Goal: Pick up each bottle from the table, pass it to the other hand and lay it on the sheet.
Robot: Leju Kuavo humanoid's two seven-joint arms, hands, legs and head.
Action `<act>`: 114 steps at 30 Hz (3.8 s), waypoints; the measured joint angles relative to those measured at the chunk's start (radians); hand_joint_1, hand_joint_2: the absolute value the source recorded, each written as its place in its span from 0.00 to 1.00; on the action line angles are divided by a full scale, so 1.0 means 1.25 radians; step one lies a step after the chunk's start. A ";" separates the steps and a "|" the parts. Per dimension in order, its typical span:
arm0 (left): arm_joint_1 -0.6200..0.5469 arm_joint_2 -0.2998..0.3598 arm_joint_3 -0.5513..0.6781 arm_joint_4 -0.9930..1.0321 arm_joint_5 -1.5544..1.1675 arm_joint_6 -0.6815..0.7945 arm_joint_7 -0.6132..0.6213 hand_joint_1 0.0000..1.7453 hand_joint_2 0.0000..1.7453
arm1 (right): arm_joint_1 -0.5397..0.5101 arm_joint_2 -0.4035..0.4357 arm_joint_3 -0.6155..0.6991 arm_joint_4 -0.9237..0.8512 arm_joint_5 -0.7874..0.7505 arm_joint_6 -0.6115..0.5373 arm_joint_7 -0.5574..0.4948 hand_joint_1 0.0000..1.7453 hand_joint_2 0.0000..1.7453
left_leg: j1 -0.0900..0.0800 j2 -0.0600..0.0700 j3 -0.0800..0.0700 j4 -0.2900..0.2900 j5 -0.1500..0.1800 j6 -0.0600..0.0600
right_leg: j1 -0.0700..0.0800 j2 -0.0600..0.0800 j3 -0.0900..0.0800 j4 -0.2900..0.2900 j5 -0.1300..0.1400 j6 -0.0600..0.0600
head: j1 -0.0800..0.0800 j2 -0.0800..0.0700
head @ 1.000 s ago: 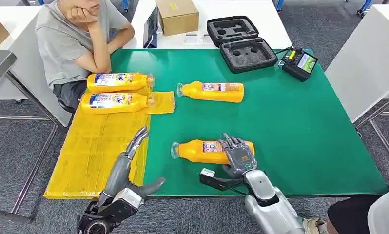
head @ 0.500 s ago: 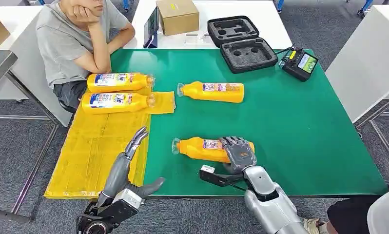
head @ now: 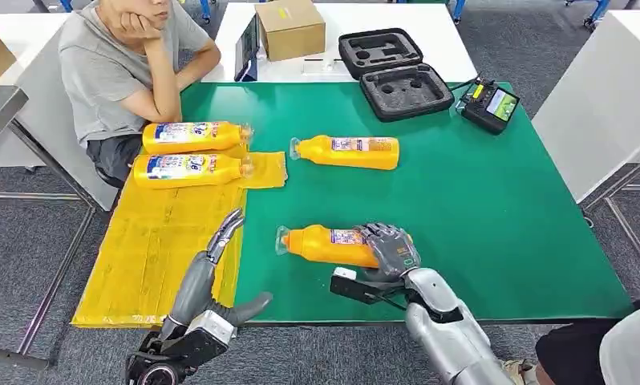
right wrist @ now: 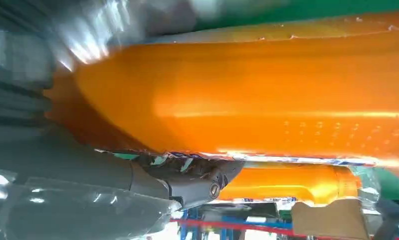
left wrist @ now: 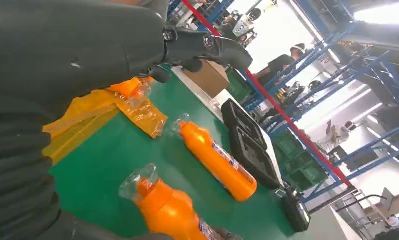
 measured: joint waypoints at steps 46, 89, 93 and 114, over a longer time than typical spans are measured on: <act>-0.145 -0.096 -0.050 0.255 0.436 0.138 -0.063 0.00 1.00 | 0.247 0.086 -0.098 -0.331 -0.405 -0.052 -0.266 1.00 1.00 | 0.000 -0.001 -0.005 0.000 -0.001 0.001 | -0.001 0.000 -0.004 0.000 0.000 0.000 | 0.000 0.000; -0.216 -0.100 -0.187 0.388 0.553 -0.013 -0.005 0.00 1.00 | 0.208 0.101 -0.171 -0.256 -0.431 -0.190 -0.274 1.00 1.00 | 0.000 -0.001 -0.007 0.000 -0.001 0.001 | -0.001 0.000 -0.005 0.000 0.000 0.000 | 0.000 0.000; -0.219 -0.102 -0.193 0.398 0.551 -0.010 -0.007 0.00 1.00 | 0.202 0.104 -0.169 -0.243 -0.435 -0.191 -0.275 1.00 1.00 | 0.000 -0.001 -0.007 0.000 -0.001 0.001 | -0.001 0.000 -0.005 0.000 0.000 0.000 | 0.000 0.000; -0.275 -0.120 -0.221 0.494 0.562 0.041 -0.041 0.00 1.00 | 0.122 0.113 -0.072 -0.087 -0.456 -0.225 -0.275 1.00 1.00 | 0.000 -0.001 -0.007 0.000 -0.001 0.001 | -0.001 0.000 -0.006 0.000 0.000 0.000 | 0.000 0.000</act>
